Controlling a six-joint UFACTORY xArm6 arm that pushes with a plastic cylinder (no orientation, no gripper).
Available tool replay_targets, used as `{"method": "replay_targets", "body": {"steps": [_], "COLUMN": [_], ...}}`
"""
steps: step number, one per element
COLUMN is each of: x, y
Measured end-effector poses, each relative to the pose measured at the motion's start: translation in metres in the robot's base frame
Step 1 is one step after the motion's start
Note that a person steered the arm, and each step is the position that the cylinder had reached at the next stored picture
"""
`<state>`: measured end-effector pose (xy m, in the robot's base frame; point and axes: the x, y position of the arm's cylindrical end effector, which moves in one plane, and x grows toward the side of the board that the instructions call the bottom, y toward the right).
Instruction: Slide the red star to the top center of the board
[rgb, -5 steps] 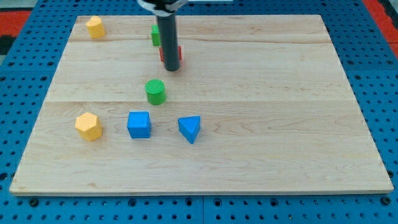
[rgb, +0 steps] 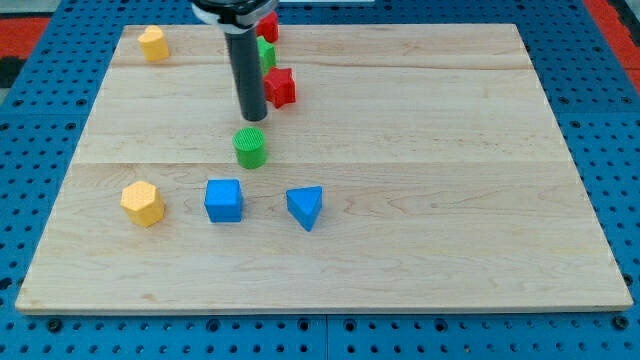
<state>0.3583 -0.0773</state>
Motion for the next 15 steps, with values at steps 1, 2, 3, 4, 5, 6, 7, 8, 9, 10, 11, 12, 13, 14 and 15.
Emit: {"method": "replay_targets", "body": {"steps": [1, 2, 3, 4, 5, 6, 7, 8, 9, 10, 11, 12, 13, 14, 15], "x": [-0.023, -0.029, -0.043, -0.06, -0.04, -0.027, -0.042, -0.054, -0.057, -0.022, -0.015, -0.02, -0.032, -0.044, -0.059], "y": [0.007, 0.045, 0.072, 0.076, 0.089, 0.06, 0.056, 0.073, 0.067, 0.059, 0.015, 0.002, 0.002, 0.004, 0.018]}}
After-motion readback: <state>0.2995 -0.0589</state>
